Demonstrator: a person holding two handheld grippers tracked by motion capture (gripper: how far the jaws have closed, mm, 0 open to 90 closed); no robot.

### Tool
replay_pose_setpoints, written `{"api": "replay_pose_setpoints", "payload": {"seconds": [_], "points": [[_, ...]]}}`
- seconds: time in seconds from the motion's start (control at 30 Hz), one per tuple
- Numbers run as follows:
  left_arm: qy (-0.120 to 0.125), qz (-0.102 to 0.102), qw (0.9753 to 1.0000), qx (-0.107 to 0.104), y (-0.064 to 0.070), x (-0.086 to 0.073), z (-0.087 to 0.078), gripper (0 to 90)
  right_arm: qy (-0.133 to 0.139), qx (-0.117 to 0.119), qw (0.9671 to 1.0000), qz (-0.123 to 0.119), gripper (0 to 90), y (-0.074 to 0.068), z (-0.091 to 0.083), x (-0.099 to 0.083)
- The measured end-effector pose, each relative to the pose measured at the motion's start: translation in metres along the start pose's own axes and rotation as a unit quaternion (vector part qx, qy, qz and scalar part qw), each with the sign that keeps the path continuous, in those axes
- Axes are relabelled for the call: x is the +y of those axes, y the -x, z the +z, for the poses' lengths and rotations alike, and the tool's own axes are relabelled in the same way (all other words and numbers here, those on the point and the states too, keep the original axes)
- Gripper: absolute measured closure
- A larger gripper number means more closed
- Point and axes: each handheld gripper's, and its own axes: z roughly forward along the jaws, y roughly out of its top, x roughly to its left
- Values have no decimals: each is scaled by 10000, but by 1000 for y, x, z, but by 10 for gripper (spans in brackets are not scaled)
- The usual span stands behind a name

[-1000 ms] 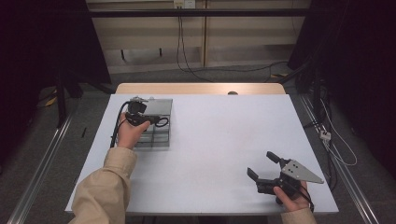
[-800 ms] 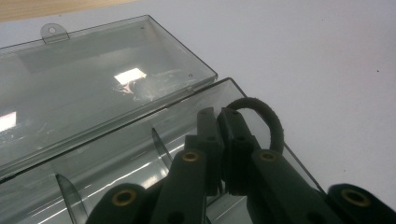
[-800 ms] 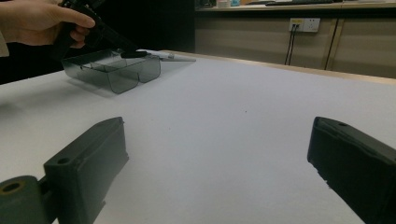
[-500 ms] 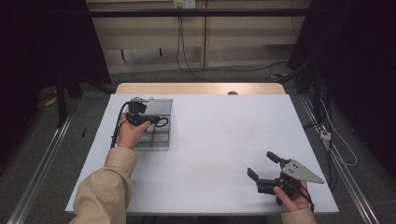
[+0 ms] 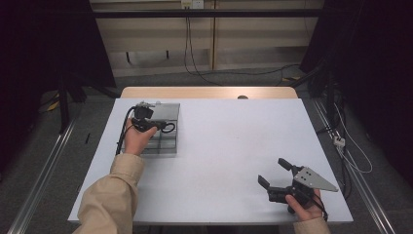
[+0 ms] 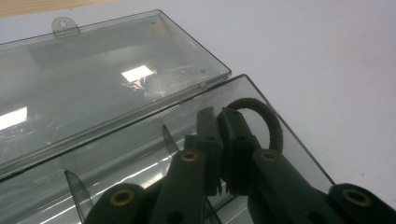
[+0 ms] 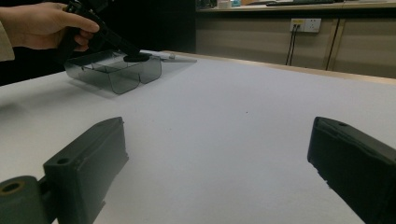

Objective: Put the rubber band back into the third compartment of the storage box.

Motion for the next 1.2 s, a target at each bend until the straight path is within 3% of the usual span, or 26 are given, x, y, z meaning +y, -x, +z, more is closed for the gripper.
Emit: {"api": "replay_pose_setpoints", "payload": {"seconds": [0.67, 1.2], "points": [[-76, 34, 9999, 67, 1, -2, 7, 863, -7, 30, 10000, 4, 38, -1, 0, 0], [-52, -57, 9999, 89, 2, -2, 9, 854, 19, 62, 10000, -19, 38, -1, 1, 0]]}}
